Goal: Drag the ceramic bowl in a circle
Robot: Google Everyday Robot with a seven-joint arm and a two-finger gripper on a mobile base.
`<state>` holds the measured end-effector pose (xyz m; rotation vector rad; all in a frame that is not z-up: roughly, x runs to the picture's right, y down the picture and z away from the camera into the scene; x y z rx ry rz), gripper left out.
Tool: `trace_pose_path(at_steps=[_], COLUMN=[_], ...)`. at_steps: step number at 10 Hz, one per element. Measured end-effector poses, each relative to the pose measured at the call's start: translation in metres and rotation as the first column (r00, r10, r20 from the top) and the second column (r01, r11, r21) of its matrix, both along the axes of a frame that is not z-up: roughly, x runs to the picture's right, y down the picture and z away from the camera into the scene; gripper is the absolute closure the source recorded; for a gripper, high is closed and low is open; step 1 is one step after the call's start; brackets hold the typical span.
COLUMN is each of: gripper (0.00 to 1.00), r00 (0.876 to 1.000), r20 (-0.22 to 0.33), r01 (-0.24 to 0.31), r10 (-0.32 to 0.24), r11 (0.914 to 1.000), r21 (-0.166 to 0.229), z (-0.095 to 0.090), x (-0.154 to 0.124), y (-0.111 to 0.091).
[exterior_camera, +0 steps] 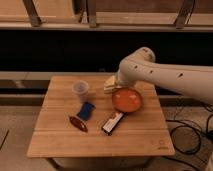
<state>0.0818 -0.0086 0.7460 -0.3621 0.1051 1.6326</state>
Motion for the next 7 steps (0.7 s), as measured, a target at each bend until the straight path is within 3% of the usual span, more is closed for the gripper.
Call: trace_pose_path(at_steps=[5, 7], gripper=[0.20, 0.20], r00=[0.997, 0.998], r20=[0.058, 0.063], r01=[-0.039, -0.016], r10=[0.046, 0.028], r11=[0.9920, 0.9816], r21=[-0.120, -0.190], z=[0.056, 0.088], x=[0.012, 0.008], y=[0.031, 0.041])
